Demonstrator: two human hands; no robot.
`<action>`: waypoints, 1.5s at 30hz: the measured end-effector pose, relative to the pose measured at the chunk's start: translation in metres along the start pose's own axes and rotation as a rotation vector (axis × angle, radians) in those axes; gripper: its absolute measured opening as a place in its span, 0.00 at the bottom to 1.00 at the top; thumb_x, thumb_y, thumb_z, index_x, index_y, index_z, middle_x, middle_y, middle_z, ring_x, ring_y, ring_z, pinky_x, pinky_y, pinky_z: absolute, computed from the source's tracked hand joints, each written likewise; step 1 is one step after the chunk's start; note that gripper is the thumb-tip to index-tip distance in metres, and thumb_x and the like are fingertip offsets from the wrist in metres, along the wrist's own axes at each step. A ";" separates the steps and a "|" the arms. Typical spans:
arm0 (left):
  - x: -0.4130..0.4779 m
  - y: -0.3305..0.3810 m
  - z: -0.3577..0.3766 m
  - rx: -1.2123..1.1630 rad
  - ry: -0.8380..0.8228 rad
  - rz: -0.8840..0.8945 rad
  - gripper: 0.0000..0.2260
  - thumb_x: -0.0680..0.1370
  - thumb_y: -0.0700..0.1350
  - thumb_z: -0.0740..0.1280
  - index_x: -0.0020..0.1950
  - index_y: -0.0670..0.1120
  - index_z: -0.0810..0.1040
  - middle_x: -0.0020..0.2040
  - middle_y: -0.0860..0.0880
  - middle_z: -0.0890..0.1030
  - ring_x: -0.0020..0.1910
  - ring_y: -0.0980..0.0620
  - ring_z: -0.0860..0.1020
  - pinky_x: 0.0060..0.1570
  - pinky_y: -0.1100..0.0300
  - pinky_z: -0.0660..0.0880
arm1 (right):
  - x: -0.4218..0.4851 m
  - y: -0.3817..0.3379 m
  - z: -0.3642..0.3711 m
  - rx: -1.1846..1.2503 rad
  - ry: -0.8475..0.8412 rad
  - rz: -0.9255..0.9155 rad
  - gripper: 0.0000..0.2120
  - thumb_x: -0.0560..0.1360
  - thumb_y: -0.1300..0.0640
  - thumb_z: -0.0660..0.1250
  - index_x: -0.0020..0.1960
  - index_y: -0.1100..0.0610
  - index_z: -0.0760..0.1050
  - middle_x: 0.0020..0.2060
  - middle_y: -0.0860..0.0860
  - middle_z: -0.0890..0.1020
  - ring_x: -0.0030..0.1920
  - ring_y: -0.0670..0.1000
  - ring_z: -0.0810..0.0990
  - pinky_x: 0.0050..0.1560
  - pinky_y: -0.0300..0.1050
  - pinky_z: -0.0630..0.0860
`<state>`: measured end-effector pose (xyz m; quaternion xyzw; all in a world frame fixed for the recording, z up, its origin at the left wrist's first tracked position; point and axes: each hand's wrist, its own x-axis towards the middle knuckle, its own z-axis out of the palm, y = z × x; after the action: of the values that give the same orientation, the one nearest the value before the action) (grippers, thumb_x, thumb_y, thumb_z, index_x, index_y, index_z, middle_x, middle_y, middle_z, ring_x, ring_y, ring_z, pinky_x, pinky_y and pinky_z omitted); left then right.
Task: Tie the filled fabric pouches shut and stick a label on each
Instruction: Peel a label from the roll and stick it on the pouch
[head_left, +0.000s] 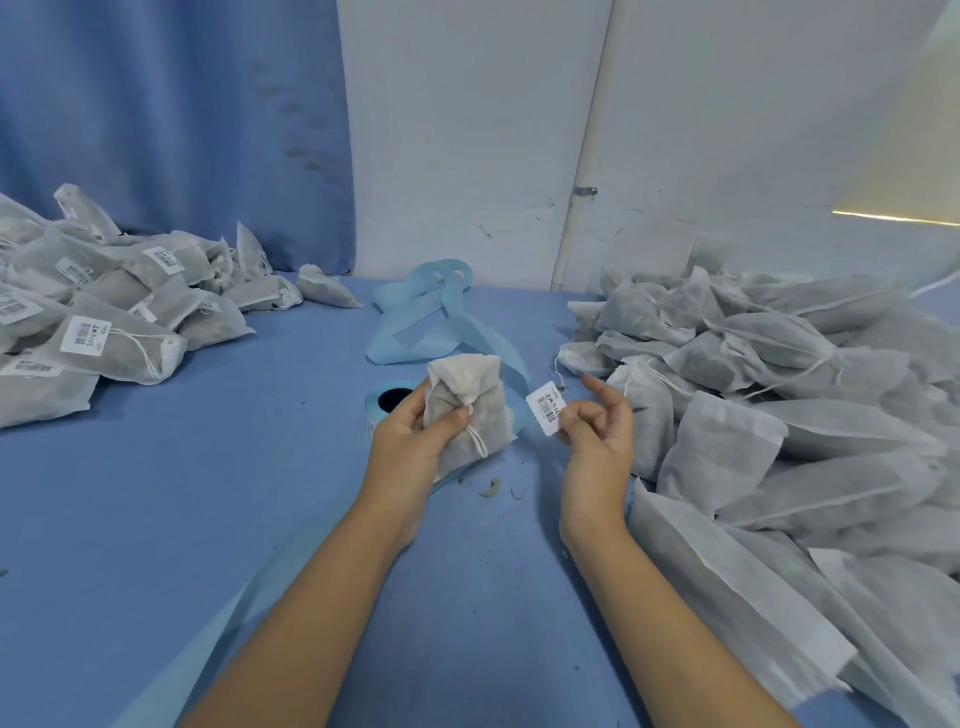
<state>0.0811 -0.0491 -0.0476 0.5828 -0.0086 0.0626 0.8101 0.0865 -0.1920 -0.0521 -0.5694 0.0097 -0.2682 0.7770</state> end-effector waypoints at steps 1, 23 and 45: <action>0.000 -0.001 0.000 0.006 -0.004 0.000 0.13 0.75 0.37 0.69 0.54 0.52 0.80 0.49 0.53 0.85 0.52 0.52 0.82 0.52 0.59 0.78 | -0.001 -0.002 0.001 -0.001 -0.038 -0.027 0.20 0.76 0.74 0.57 0.58 0.53 0.71 0.33 0.48 0.73 0.39 0.42 0.73 0.54 0.38 0.71; -0.002 -0.004 0.002 0.079 -0.045 -0.003 0.07 0.76 0.42 0.69 0.52 0.52 0.81 0.47 0.48 0.85 0.45 0.51 0.83 0.45 0.58 0.79 | -0.015 0.007 0.002 -0.637 -0.601 -0.371 0.28 0.75 0.62 0.56 0.72 0.44 0.56 0.39 0.45 0.73 0.42 0.47 0.74 0.48 0.44 0.73; -0.005 0.001 0.003 -0.227 -0.153 -0.142 0.15 0.72 0.47 0.69 0.57 0.43 0.79 0.52 0.41 0.84 0.50 0.44 0.82 0.50 0.53 0.80 | -0.011 0.010 0.001 -0.344 -0.502 0.195 0.25 0.63 0.51 0.79 0.56 0.49 0.74 0.48 0.46 0.84 0.48 0.48 0.83 0.46 0.42 0.78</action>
<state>0.0765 -0.0525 -0.0458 0.4897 -0.0362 -0.0408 0.8702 0.0813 -0.1839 -0.0634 -0.7374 -0.0827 -0.0380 0.6693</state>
